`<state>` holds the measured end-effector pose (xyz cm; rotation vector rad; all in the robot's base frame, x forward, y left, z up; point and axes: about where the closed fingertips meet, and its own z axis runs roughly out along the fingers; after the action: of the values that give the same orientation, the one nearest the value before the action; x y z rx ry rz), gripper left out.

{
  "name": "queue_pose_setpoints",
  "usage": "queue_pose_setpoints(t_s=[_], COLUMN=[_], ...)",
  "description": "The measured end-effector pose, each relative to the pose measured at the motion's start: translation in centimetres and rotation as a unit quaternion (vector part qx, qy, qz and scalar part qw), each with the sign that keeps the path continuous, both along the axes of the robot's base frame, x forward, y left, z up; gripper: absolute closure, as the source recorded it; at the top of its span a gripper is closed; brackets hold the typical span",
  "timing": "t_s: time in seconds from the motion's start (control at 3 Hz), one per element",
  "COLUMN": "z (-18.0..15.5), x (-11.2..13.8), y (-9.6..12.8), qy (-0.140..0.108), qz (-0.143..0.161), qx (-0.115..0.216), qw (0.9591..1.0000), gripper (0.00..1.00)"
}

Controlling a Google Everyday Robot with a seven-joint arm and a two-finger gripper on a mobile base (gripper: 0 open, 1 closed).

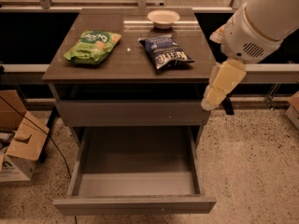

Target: Place green rice chip bag into middle drawer

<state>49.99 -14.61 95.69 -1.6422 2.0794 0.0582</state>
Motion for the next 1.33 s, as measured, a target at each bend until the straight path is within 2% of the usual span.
queue_pose_setpoints(t_s=[0.33, 0.67, 1.0, 1.33], z=[0.0, -0.3, -0.7, -1.5], x=[0.0, 1.1, 3.5, 6.1], y=[0.0, 1.9, 5.6, 9.9], qy=[0.0, -0.014, -0.035, -0.048], qz=[0.0, -0.01, -0.005, 0.017], qx=[0.0, 0.023, 0.065, 0.106], qw=[1.0, 0.9996, 0.9973, 0.993], gripper=[0.0, 0.0, 0.0, 0.0])
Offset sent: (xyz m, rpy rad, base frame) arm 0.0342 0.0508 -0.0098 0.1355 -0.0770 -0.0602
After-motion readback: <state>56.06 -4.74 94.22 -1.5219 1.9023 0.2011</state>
